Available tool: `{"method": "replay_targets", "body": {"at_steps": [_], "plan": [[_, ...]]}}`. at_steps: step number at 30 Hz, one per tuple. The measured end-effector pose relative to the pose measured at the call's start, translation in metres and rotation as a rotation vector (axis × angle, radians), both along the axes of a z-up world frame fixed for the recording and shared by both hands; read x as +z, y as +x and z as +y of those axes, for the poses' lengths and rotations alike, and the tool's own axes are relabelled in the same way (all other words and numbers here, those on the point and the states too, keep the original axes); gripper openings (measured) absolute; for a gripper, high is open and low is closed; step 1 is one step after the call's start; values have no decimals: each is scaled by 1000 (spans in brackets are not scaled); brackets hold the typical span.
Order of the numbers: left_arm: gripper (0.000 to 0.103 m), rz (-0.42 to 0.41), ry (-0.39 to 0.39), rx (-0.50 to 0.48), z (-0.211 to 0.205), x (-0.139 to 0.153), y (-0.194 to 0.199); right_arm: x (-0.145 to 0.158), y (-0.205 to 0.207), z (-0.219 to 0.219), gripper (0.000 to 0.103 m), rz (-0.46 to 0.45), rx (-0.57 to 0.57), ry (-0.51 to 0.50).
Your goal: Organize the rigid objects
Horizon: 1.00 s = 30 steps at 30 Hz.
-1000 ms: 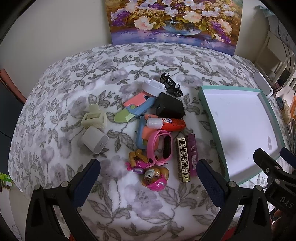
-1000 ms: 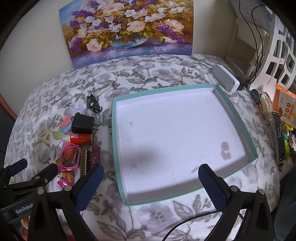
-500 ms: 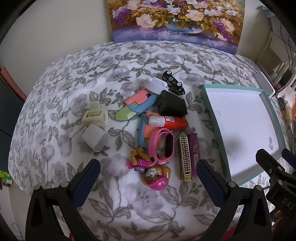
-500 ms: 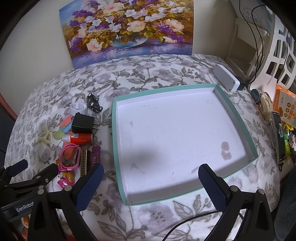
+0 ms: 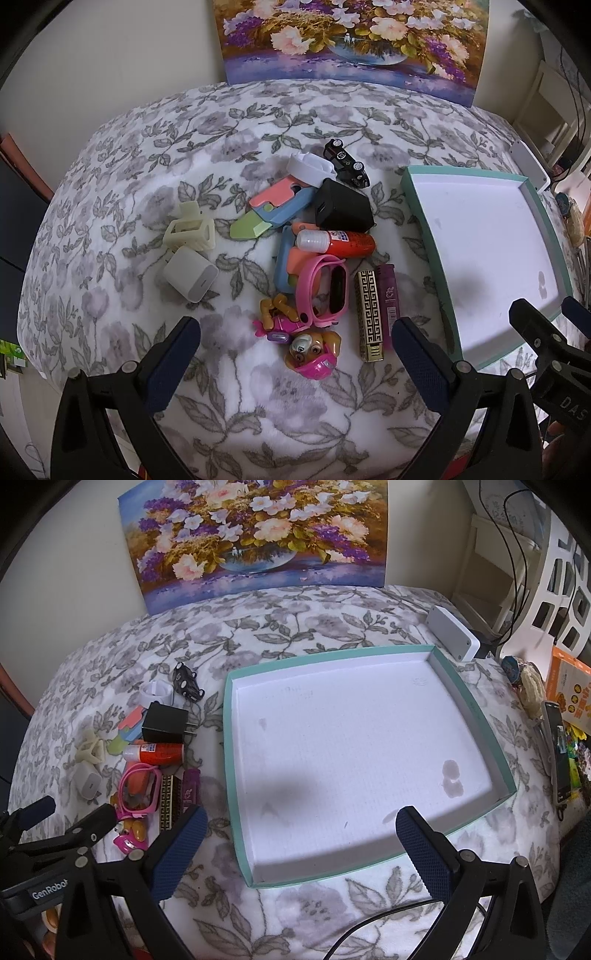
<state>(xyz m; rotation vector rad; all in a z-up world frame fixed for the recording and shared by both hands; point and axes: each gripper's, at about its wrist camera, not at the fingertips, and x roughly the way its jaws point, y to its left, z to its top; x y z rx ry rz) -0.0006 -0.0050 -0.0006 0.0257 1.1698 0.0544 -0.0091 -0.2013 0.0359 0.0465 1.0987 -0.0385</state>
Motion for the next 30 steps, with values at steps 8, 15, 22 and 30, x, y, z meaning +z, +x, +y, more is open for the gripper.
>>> {"method": "replay_targets", "body": {"at_steps": [8,15,22,30], "plan": [[103,8,-5,3,1,0,2,1,1,2,103,-3,19,-9],[103,12,-2,10,0,0,2,3,0,1,103,-12,16,-11],[103,12,5,2,-3,1,3,2,1,-1,103,-10,15,-5],[103,11,-2,1,-2,1,3,2,1,1,103,-6,19,-13]]}}
